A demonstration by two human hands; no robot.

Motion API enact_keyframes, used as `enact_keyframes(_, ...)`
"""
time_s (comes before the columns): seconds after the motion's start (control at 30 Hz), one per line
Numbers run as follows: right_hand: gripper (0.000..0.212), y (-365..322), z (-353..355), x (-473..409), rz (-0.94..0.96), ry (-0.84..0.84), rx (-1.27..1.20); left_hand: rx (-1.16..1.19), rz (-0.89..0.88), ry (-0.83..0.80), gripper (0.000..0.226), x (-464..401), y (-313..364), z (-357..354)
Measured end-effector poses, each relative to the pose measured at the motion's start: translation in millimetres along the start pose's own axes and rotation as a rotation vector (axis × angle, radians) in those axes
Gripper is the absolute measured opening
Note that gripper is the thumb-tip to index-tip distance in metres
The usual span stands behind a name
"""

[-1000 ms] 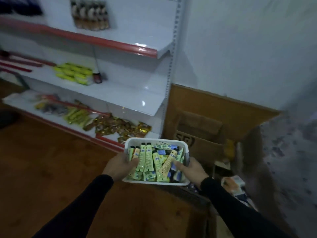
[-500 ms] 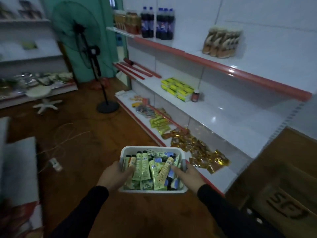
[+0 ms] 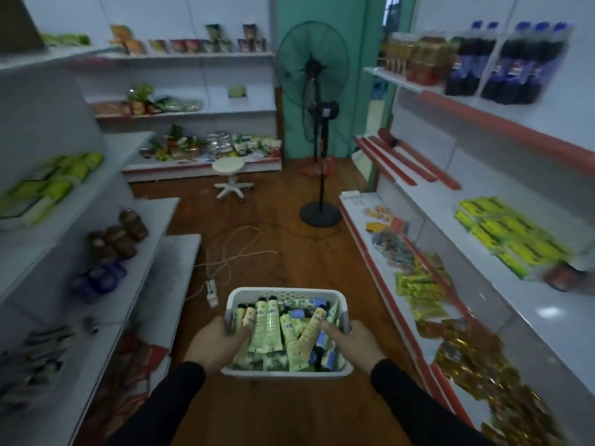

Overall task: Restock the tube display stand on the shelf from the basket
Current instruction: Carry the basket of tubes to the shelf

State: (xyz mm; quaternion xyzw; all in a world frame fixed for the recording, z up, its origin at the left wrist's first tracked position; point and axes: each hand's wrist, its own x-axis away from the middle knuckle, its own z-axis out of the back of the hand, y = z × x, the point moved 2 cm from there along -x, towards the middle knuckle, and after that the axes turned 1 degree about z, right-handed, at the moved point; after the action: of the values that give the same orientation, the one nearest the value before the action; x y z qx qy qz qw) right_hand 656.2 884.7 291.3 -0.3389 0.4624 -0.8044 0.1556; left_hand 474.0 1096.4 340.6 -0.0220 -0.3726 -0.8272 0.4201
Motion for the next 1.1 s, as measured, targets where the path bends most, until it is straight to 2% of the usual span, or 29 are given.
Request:
enact_keyframes(0.17,0.077,-53.8,8.0,-109.3,0.039,-0.087,0.094,0.083,0.056,0.056,0.027,-69.4,35.0,27.3)
enact_keyframes(0.27,0.083,-71.4,8.5,-178.5,0.045,-0.129,0.132,0.117,0.075,0.087,0.027,-117.8,49.0,44.3)
enact_keyframes(0.37,0.074,-109.2,4.8,-233.8,0.055,-0.150,0.147,0.117,0.090,0.089,0.031,-179.5,54.2,59.2)
enact_keyframes(0.43,0.051,-137.5,-0.9,-267.8,0.066,-0.172,0.149,0.112,0.095,0.087,0.036,-225.8,55.7,71.1)
enact_keyframes(0.47,0.047,-148.8,-3.9,-286.8,0.070,-0.172,0.161,0.114,0.092,0.089,0.039,-251.0,55.9,77.5)
enact_keyframes(0.57,0.069,-175.5,-11.5,-350.6,0.031,-0.120,0.116,0.126,0.078,0.050,0.036,-321.2,64.3,105.6)
enact_keyframes(0.6,0.068,-186.9,-13.3,-370.5,0.016,-0.116,0.101,0.135,0.069,0.037,0.030,-341.6,70.4,116.6)
enact_keyframes(0.7,0.040,-232.8,-19.5,-421.8,0.003,-0.131,0.074,0.120,0.054,0.040,0.031,-404.1,86.6,151.8)
enact_keyframes(0.73,0.036,-245.9,-20.4,-441.9,0.001,-0.135,0.062,0.115,0.060,0.042,0.034,-426.1,89.9,162.2)
enact_keyframes(0.87,0.051,-285.0,-33.4,-528.4,0.013,-0.125,0.022,0.129,0.074,0.052,0.035,-504.4,102.2,196.4)
enact_keyframes(0.97,0.083,-314.0,-44.8,-603.8,0.013,-0.130,0.040,0.125,0.085,0.073,0.033,-563.5,114.0,221.8)
enact_keyframes(1.1,0.070,-361.9,-57.4,-697.4,0.025,-0.234,0.040,0.123,0.133,0.122,0.033,-643.4,129.7,251.1)
